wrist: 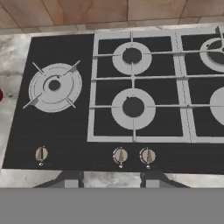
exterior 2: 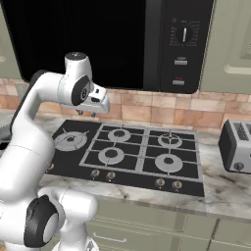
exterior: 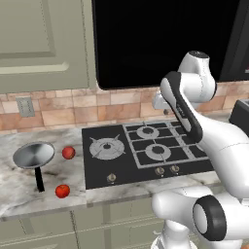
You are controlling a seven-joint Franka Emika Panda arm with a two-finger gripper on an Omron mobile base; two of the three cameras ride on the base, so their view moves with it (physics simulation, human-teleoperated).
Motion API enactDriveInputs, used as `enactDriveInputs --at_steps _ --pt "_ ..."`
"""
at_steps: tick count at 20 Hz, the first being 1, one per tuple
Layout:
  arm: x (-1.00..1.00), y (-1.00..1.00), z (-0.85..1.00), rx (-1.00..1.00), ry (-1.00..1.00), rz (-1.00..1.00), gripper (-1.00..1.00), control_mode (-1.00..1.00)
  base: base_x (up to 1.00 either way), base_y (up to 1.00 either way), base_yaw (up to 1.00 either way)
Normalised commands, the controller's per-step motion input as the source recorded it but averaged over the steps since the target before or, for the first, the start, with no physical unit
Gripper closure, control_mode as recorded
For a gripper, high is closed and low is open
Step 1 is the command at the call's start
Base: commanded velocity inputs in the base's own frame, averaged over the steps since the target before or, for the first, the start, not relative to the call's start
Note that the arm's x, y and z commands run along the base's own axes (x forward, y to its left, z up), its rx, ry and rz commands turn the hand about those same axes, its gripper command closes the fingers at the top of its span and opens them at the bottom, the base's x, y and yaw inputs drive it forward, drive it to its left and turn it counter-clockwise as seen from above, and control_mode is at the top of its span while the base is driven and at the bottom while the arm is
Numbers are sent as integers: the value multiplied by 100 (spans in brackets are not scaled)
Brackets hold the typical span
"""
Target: Place the pan on the front right burner on the stove. Then place the tomato and the onion in the pan and turn on the front right burner.
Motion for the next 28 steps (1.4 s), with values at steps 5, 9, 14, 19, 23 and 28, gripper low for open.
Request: enactDriveInputs --at_steps 5,9,14,19,23,28 --pt "0 8 -1 0 0 3 -100 -100 0 0 0" --pt "0 20 -9 0 0 6 -100 -100 0 0 0" --pt "0 26 -12 0 0 3 -100 -100 0 0 0" --pt "0 31 -16 0 0 2 -100 -100 0 0 0" --pt "-2 34 -14 0 0 1 -100 -100 0 0 0" --pt "-15 35 -12 0 0 0 -100 -100 0 0 0"
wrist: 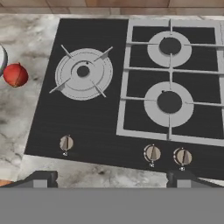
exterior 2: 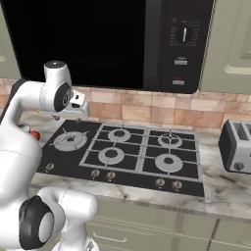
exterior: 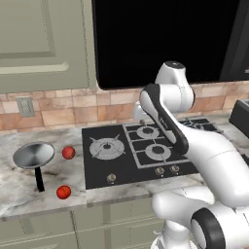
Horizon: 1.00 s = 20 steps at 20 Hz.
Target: Place the pan on the front right burner on the stove. Then place the tomato and the onion in the pan and turn on the front right burner.
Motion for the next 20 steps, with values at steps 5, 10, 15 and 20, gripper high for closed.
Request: enactDriveInputs --at_steps 5,10,15,20 --pt "-23 34 -16 0 0 0 -100 -100 0 0 0" --pt "-24 29 -19 0 0 0 -100 -100 0 0 0" --pt "-23 34 -19 0 0 0 -100 -100 0 0 0" --pt "-16 42 -16 0 0 0 -100 -100 0 0 0"
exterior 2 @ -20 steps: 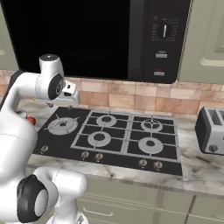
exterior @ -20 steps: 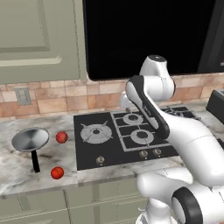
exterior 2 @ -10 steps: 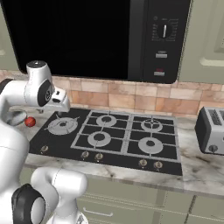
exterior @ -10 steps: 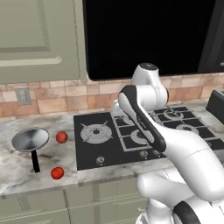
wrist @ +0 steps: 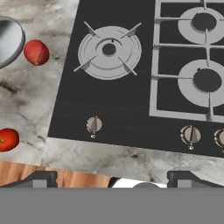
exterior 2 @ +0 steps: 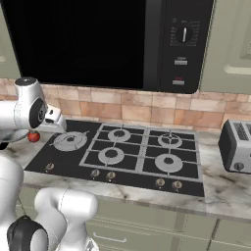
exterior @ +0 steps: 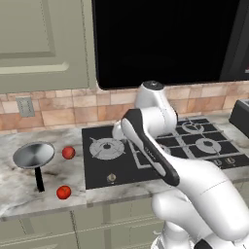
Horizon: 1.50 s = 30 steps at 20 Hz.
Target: Place the pan on the front right burner on the stove. Then place the tomato and the onion in the pan and turn on the front right burner.
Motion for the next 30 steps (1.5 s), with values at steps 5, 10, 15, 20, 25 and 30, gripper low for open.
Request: enactDriveInputs --at_steps 5,10,15,20,25,30 --pt "-10 47 -15 0 1 0 -100 -100 0 0 0" --pt "-1 48 -12 0 4 0 -100 -100 0 0 0" --pt "-2 47 -10 0 1 0 -100 -100 0 0 0" --pt "0 50 -10 0 0 0 -100 -100 0 0 0" --pt "-4 47 -6 0 0 0 -100 -100 0 0 0" --pt "-5 38 -1 0 0 0 -100 -100 0 0 0"
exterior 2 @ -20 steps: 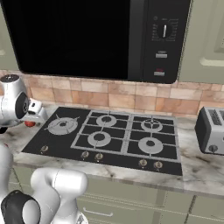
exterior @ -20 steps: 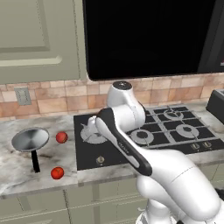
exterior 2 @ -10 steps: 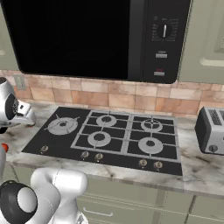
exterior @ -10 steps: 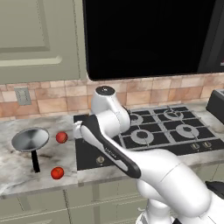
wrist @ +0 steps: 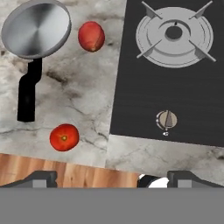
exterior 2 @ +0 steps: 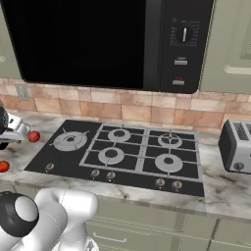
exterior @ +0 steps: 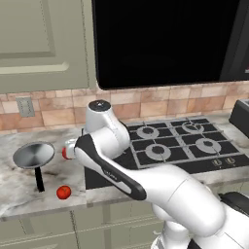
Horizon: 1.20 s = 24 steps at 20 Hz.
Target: Place the pan on the front right burner on the stove. Then place the tomato and the onion in the pan and turn on the front right burner.
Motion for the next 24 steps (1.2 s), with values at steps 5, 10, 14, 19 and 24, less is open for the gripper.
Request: enactDriveInputs --at_steps 5,10,14,19,24 --pt "-1 34 0 1 0 0 -100 -100 0 0 0" --pt "0 38 -2 1 2 0 -100 -100 0 0 0" --pt "0 33 -10 0 4 0 -100 -100 0 0 0" --pt "0 19 -24 0 1 0 -100 -100 0 0 0" --pt "0 14 -26 0 1 0 -100 -100 0 0 0"
